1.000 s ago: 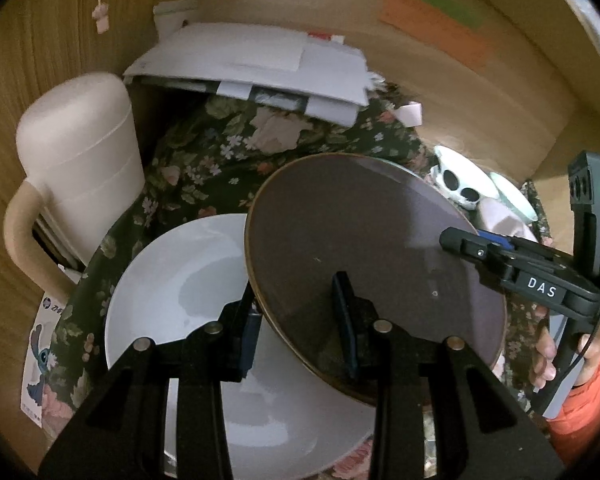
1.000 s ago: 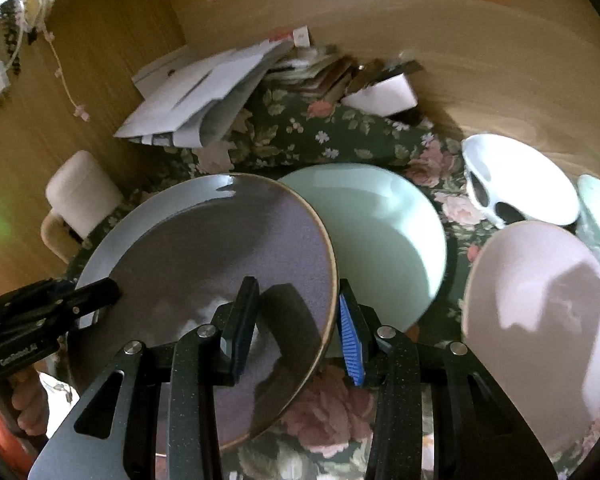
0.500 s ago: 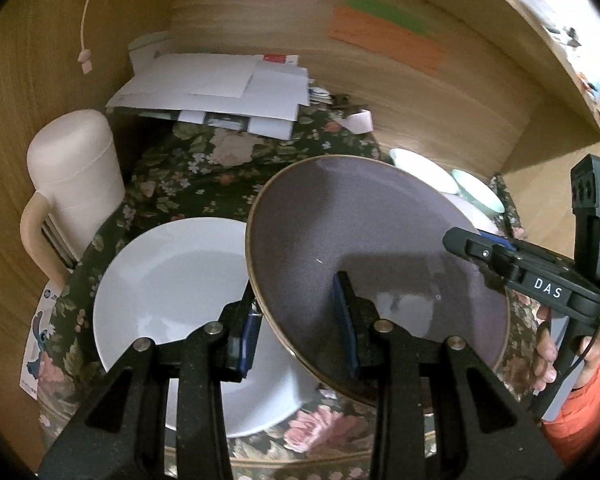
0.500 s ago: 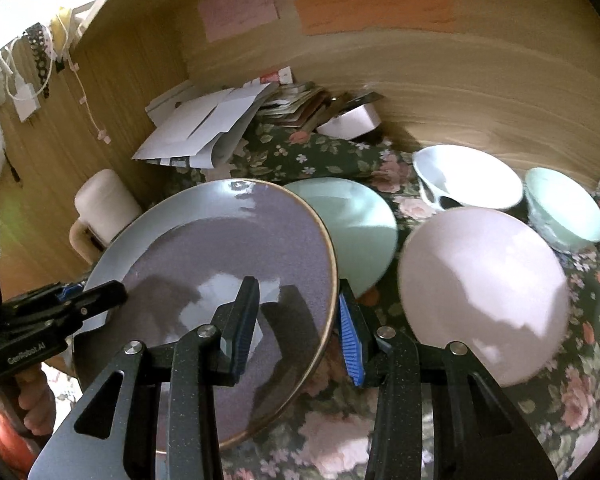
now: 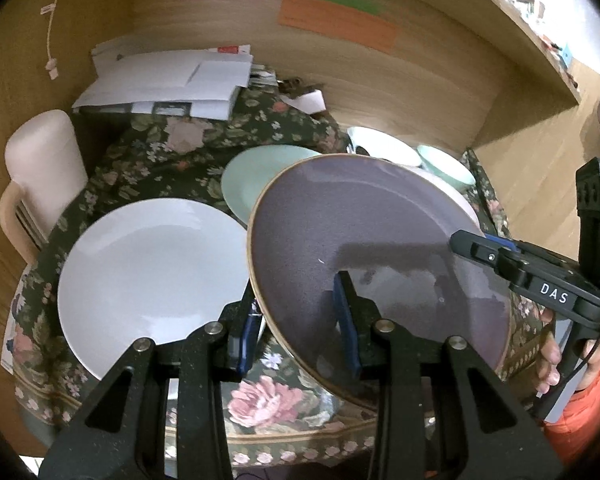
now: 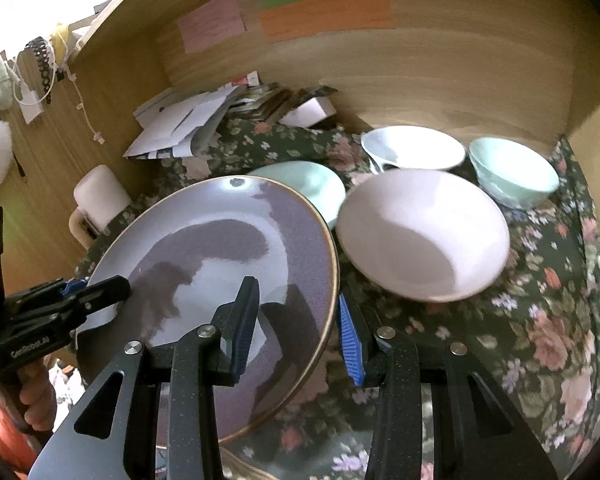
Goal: Organize plates and bowls
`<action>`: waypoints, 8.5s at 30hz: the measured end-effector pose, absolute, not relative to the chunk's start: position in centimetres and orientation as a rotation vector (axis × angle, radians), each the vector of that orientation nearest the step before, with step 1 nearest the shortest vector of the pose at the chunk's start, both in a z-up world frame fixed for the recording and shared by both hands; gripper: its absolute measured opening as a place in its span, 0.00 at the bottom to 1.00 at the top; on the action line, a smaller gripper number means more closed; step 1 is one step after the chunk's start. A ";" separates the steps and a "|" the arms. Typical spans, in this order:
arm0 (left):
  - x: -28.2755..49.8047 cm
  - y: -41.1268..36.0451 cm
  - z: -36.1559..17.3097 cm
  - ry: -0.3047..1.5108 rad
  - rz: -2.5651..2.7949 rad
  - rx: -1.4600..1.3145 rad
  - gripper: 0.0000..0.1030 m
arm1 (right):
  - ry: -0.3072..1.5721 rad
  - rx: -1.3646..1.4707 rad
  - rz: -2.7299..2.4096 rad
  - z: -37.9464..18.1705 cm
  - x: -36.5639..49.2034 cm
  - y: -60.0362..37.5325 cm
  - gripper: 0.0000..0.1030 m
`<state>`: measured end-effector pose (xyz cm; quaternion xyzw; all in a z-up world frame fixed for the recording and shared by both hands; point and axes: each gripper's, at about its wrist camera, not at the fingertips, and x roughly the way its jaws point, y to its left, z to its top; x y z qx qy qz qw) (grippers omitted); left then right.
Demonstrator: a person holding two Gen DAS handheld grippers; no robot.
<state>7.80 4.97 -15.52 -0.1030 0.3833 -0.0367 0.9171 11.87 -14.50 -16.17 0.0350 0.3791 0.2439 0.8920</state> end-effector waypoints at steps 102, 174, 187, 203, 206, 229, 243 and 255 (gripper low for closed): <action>5.2 17.5 -17.9 0.749 0.285 -0.228 0.75 | 0.855 -0.081 0.672 -17.4 13.8 -1.5 0.65; 4.3 13.9 -16.1 0.739 0.113 -0.228 0.34 | 0.896 -0.135 0.622 -16.0 12.7 -2.7 0.37; 4.2 9.6 -14.9 0.717 0.038 -0.188 0.34 | 0.862 -0.091 0.557 -15.1 10.9 -7.3 0.37; 6.1 4.3 -16.4 0.773 -0.071 -0.160 0.35 | 0.891 0.000 0.461 -16.7 10.3 -13.8 0.37; 6.5 3.7 -17.0 0.788 -0.074 -0.154 0.34 | 0.906 0.020 0.458 -17.4 10.5 -14.4 0.37; 9.3 2.2 -21.2 0.897 -0.074 -0.122 0.34 | 1.000 0.086 0.422 -22.4 12.5 -16.0 0.37; 10.4 1.5 -21.9 0.927 -0.074 -0.095 0.34 | 0.990 0.096 0.406 -22.2 12.6 -17.1 0.36; 10.5 1.0 -21.9 0.930 -0.087 -0.086 0.34 | 0.886 -0.003 0.362 -19.9 11.0 -17.3 0.37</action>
